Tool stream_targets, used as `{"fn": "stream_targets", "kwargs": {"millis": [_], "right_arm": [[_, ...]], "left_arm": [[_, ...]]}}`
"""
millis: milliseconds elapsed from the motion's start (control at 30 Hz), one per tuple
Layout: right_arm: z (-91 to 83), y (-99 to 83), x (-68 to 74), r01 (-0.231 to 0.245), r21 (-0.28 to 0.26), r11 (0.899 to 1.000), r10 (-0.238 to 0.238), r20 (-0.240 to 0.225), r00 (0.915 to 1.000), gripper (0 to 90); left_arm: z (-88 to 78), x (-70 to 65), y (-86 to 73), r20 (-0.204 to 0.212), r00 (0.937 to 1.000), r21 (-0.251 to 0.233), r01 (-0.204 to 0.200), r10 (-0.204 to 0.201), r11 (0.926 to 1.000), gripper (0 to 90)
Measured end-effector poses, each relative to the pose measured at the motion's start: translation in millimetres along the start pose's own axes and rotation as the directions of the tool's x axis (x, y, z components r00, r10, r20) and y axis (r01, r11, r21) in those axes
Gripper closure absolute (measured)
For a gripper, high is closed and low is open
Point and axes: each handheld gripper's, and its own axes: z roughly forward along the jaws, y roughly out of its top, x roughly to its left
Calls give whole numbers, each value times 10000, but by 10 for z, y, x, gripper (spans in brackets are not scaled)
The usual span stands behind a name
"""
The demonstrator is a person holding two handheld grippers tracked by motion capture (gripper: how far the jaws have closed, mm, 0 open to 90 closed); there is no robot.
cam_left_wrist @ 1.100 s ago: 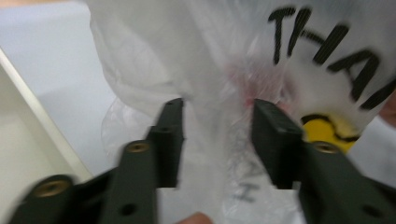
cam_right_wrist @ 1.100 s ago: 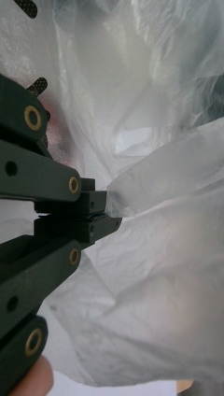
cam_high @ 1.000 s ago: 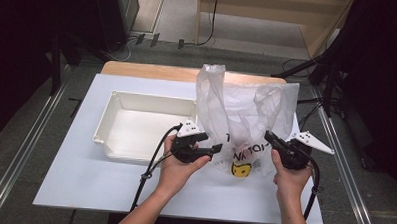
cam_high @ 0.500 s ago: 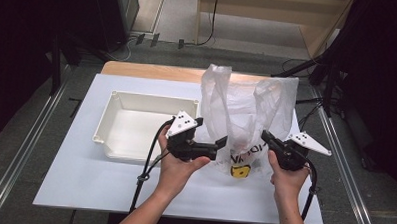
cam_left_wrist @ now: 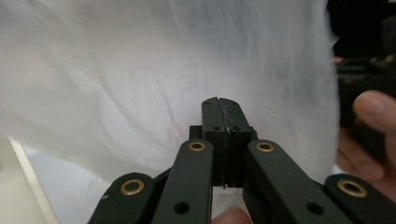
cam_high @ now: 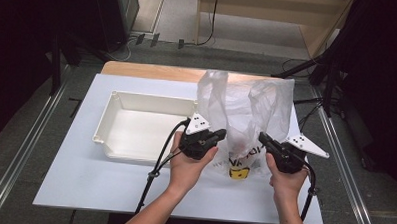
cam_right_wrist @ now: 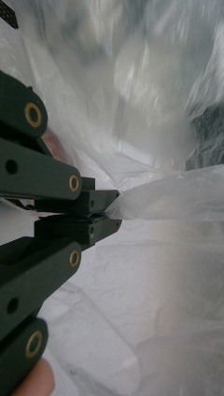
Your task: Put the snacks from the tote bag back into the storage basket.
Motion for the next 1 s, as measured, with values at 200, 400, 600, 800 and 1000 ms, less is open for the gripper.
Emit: {"fn": "stream_targets", "kwargs": {"millis": [200, 400, 600, 800, 1000], "right_arm": [[2, -98, -76, -388, 331, 9987, 382, 187, 9991, 882], [10, -246, -181, -743, 869, 9934, 698, 538, 9961, 884], [82, -357, -240, -957, 1540, 9834, 844, 788, 9933, 882], [51, -372, -237, -856, 1451, 9857, 760, 703, 9946, 878], [18, -336, -197, -675, 1065, 9920, 609, 641, 9961, 875]], "left_arm": [[134, 32, -211, -176, 9997, 739, 186, -173, 9971, 900], [226, 8, -417, -405, 9992, 1244, 42, 9, 9922, 900], [307, -18, -580, -589, 9982, 1645, 32, 66, 9864, 900], [223, -82, -570, -181, 9991, 817, 396, -382, 9959, 700], [-45, -207, -336, 143, 9989, -729, 447, -437, 9963, 420]]}}
